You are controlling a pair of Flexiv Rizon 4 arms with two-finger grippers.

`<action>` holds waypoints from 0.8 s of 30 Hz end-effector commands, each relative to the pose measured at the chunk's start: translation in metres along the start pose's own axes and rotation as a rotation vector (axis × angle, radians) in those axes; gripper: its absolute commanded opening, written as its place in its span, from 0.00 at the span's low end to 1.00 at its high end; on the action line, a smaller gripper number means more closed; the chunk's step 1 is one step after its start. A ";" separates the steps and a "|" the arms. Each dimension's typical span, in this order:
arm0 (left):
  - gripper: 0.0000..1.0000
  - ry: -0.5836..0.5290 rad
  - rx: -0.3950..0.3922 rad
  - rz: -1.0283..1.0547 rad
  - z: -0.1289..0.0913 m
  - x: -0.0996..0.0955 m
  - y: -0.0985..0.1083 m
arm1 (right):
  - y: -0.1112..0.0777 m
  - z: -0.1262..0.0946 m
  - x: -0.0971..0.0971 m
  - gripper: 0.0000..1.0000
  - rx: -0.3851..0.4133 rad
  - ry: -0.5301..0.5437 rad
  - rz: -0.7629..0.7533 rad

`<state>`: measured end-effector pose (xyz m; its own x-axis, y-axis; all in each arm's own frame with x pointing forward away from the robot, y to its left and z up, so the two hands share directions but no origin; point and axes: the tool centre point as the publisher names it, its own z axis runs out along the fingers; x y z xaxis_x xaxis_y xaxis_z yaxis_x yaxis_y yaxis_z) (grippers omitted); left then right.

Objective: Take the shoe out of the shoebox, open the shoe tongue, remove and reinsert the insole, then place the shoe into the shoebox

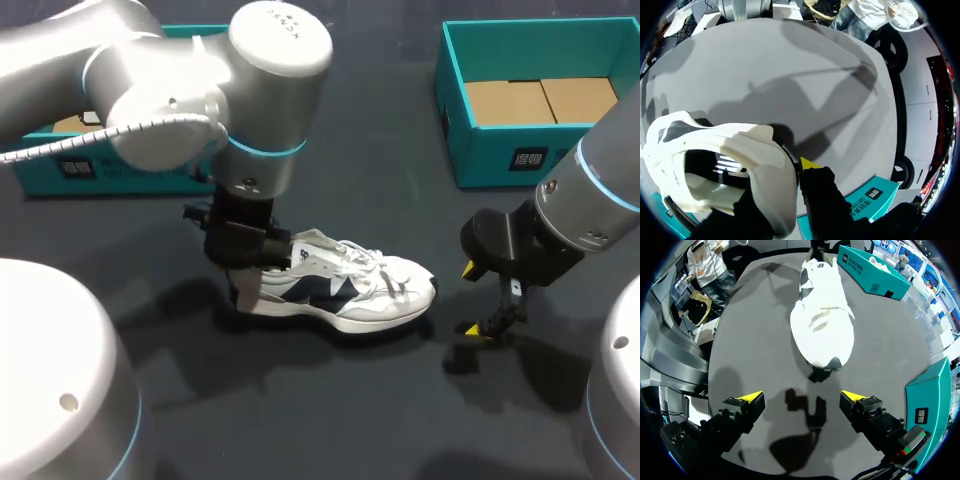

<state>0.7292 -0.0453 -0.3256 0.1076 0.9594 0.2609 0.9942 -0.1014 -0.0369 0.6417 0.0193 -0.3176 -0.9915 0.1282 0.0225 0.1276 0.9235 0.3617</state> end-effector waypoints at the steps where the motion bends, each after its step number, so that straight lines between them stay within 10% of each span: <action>1: 0.00 0.010 -0.020 0.000 0.005 -0.013 -0.004 | -0.001 0.000 0.002 1.00 0.001 -0.004 0.000; 24: 0.00 0.012 -0.053 -0.030 0.037 -0.042 -0.005 | -0.001 0.000 0.002 1.00 0.001 -0.004 0.000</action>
<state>0.7190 -0.0717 -0.3685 0.0790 0.9599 0.2690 0.9959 -0.0879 0.0212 0.6417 0.0193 -0.3176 -0.9915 0.1282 0.0225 0.1276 0.9235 0.3617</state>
